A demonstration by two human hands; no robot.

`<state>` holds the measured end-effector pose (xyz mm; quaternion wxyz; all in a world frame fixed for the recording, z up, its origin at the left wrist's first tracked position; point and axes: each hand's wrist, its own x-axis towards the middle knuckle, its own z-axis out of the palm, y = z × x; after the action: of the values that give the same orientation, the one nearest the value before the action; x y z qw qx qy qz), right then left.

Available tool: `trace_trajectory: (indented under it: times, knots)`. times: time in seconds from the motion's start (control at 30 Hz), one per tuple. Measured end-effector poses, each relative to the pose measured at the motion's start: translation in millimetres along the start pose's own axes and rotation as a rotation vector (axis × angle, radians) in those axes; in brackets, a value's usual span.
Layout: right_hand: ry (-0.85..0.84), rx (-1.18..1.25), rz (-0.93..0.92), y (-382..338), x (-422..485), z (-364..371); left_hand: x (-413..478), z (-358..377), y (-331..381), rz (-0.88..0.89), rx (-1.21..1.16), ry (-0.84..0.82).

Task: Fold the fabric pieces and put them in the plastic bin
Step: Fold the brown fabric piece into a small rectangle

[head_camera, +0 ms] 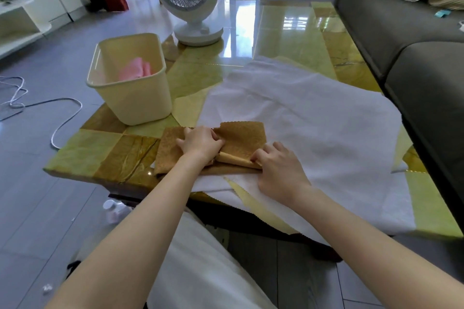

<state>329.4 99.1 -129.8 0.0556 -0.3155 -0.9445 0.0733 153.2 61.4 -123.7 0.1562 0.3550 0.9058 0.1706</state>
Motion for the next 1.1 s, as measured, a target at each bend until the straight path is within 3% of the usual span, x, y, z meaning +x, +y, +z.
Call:
trace_trajectory:
  times: [0.13, 0.27, 0.4, 0.57, 0.73, 0.93, 1.0, 1.1]
  knots:
    - [0.013, 0.059, 0.037, -8, 8, -9, 0, 0, -3, 0.039, -0.06, 0.038]
    - [0.027, 0.152, 0.013, -25, 22, -8, -2, -12, -18, 0.09, -0.323, 0.157]
    - [-0.021, 0.213, -0.031, -53, 32, -2, -6, -26, -54, 0.093, -0.304, 0.259]
    - [-0.115, 0.17, -0.079, -85, 30, 12, -14, -32, -88, -0.065, -0.236, 0.151]
    - [-0.176, 0.036, -0.119, -92, 27, 18, -24, -34, -91, -0.076, -0.422, 0.136]
    - [-0.299, 0.221, -0.028, -94, 39, 1, -33, -52, -78, -0.046, -0.52, 0.146]
    - [-0.249, 0.362, 0.033, -91, 44, -2, -39, -60, -64, 0.013, -0.554, 0.197]
    - [-0.006, 0.626, 0.159, -84, 46, -12, -48, -67, -32, 0.151, -0.608, 0.245]
